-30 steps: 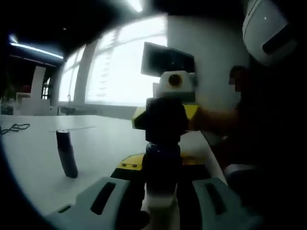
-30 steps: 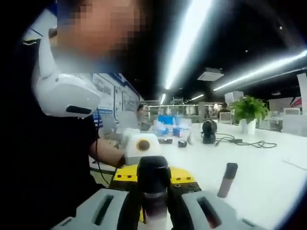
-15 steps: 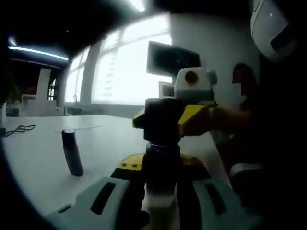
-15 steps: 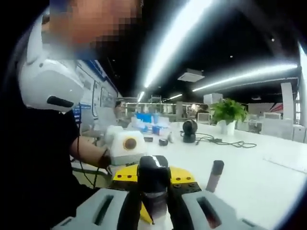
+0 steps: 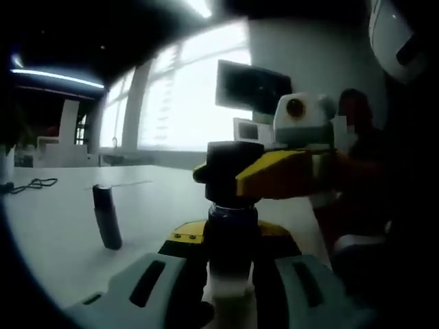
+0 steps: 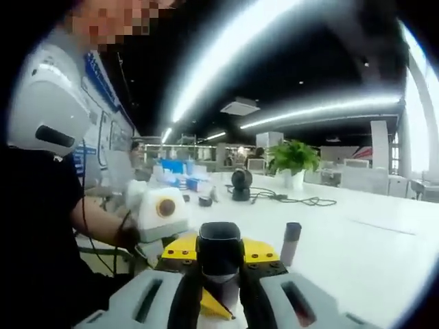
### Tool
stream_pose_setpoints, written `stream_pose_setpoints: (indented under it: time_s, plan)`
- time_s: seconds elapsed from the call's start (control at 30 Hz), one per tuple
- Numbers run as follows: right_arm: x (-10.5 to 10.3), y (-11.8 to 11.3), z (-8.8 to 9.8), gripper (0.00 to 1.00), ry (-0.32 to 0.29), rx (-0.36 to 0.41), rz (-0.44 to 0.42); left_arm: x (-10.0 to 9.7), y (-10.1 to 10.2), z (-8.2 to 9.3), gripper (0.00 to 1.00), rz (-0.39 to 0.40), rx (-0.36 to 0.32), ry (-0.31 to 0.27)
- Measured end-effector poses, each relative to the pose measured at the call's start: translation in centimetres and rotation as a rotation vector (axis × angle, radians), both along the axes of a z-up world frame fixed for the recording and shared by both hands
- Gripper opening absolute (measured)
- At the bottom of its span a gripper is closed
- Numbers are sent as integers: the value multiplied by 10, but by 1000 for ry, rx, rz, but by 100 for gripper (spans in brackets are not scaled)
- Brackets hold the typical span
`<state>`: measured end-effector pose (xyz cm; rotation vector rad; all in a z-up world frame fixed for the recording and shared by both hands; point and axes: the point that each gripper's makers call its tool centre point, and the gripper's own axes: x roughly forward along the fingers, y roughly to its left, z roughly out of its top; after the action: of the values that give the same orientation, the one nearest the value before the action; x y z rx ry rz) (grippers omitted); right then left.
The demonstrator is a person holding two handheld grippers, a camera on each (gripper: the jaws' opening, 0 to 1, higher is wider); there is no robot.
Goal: Pick up cosmetic bottle twist off cap place on table pick up cap screw tight cap place on table
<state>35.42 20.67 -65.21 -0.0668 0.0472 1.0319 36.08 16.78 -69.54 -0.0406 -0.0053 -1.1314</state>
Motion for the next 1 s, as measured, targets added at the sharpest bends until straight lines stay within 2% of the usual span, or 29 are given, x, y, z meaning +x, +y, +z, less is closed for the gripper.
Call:
stream_pose_setpoints:
  time_s: [0.07,0.37,0.87,1.0]
  plan:
    - [1,-2,0,14,3,18,-21,0,0,0,14,1,1,-3]
    - [3,-5,0,14,4,15,-132,1,0,1,14,11,2,-11]
    - [5,-8,0,14,10,34,-244,2,1,0,13,21,7,-12]
    - [4,-8,0,13,-4,18,-271,1,1,0,13,19,9,-13]
